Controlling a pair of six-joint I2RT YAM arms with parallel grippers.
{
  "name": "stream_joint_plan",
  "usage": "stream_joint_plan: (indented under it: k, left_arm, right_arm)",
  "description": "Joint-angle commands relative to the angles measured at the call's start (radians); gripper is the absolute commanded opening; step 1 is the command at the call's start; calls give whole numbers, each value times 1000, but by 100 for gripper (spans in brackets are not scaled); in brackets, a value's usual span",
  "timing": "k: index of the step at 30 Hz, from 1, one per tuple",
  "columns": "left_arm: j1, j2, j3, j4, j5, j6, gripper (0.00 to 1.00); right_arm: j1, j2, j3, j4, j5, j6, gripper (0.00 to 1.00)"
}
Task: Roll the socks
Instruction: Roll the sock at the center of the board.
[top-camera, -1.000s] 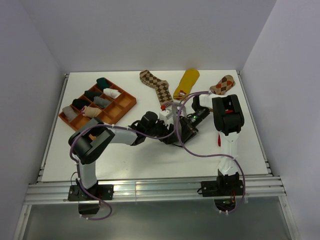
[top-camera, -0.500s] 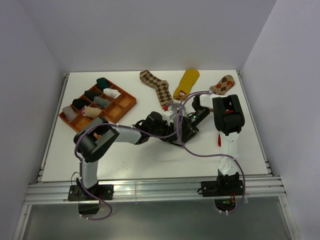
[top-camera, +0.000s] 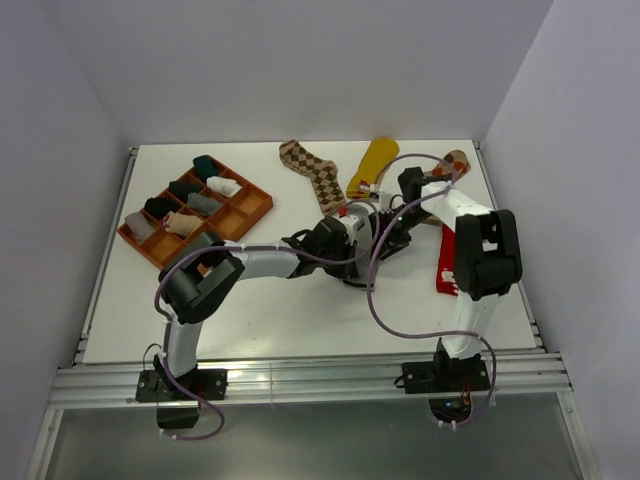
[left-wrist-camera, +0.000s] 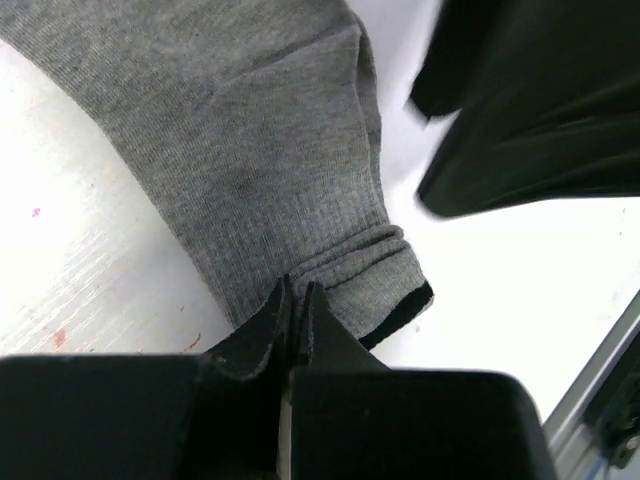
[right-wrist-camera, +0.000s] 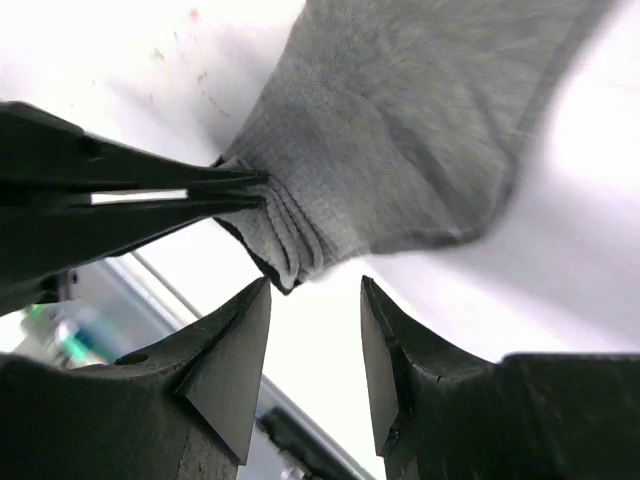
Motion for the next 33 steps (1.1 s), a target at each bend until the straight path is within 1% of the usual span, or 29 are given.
stream_joint_plan:
  k: [1, 5, 8, 9, 11, 14, 17, 18, 21, 22, 24, 25, 29, 33]
  left_arm:
    - [-1, 71, 48, -222, -43, -41, 0]
    - [0, 118, 136, -337, 7, -86, 0]
    - [2, 141, 166, -382, 41, -106, 0]
    - [2, 146, 184, -417, 48, -109, 0]
    - [3, 160, 219, -460, 45, -121, 0]
    - [3, 180, 255, -519, 84, -129, 0]
    - [14, 206, 275, -563, 139, -146, 0]
    - [25, 210, 273, -571, 162, -149, 0]
    - [45, 212, 261, -573, 199, -166, 0]
    - [48, 217, 259, -580, 218, -167, 0]
    - [56, 221, 263, -592, 225, -167, 0]
    - [56, 227, 264, -597, 232, -164, 0]
    - [57, 243, 264, -612, 255, -169, 0]
    - [57, 243, 258, -619, 250, -173, 0]
  right_arm:
    - [-35, -113, -36, 119, 58, 49, 49]
    - [-95, -240, -106, 203, 36, 37, 49]
    - [-127, -296, -165, 263, 36, -9, 46]
    - [-126, -342, -185, 280, 40, -44, 43]
    - [-127, -392, -247, 333, 33, -80, 41]
    - [-107, -491, -330, 387, 39, -164, 41]
    - [-54, -603, -435, 458, 81, -262, 42]
    - [-15, -630, -459, 470, 101, -287, 42]
    - [48, -736, -562, 528, 138, -365, 42]
    - [95, -759, -611, 556, 170, -384, 43]
    - [150, -821, -654, 581, 210, -428, 44]
    - [204, -837, -686, 604, 241, -434, 46]
    - [298, -847, -714, 613, 278, -451, 50]
    - [374, -810, -734, 627, 322, -444, 50]
